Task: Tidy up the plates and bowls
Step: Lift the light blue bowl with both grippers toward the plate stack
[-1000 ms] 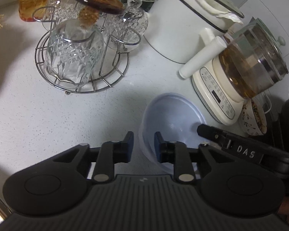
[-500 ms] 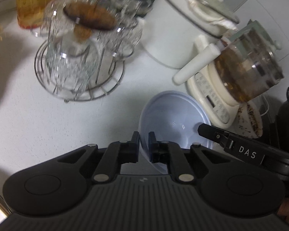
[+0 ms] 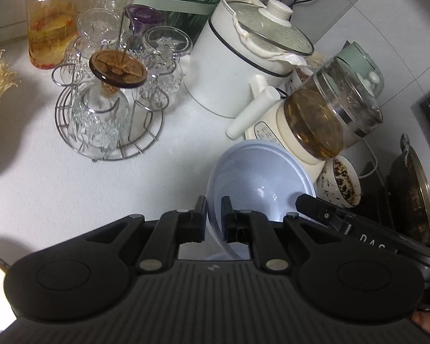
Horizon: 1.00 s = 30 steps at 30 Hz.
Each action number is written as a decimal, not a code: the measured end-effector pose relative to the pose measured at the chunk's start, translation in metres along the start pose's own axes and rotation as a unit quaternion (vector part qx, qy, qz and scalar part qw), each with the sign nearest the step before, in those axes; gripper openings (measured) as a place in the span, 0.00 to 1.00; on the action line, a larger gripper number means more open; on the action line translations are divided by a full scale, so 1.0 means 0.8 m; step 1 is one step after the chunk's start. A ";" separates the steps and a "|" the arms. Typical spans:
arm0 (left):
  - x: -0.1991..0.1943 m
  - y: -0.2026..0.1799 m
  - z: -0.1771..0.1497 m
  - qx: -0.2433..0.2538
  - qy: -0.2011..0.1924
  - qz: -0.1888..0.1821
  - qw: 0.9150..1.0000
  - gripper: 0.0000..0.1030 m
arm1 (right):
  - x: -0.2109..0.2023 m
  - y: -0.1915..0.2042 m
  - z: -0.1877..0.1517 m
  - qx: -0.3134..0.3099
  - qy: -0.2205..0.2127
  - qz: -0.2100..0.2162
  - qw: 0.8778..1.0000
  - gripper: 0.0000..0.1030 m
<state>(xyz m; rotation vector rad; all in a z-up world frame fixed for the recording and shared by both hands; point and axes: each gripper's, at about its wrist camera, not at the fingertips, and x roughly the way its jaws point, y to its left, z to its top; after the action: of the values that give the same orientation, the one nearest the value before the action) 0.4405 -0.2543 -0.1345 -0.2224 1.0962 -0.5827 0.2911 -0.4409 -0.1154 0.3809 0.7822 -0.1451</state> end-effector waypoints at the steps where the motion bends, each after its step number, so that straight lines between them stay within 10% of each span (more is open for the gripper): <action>1: -0.002 -0.002 -0.003 0.001 0.001 -0.002 1.000 0.11 | -0.003 -0.002 -0.003 0.003 -0.001 0.000 1.000 0.14; 30: 0.013 0.003 -0.065 0.025 0.103 0.016 0.994 0.12 | -0.015 -0.014 -0.083 -0.007 0.099 -0.012 0.995 0.14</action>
<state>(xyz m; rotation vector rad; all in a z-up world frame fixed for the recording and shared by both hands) 0.3984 -0.2521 -0.1669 -0.1017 1.2804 -0.6127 0.2359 -0.4259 -0.1525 0.3757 0.9837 -0.1245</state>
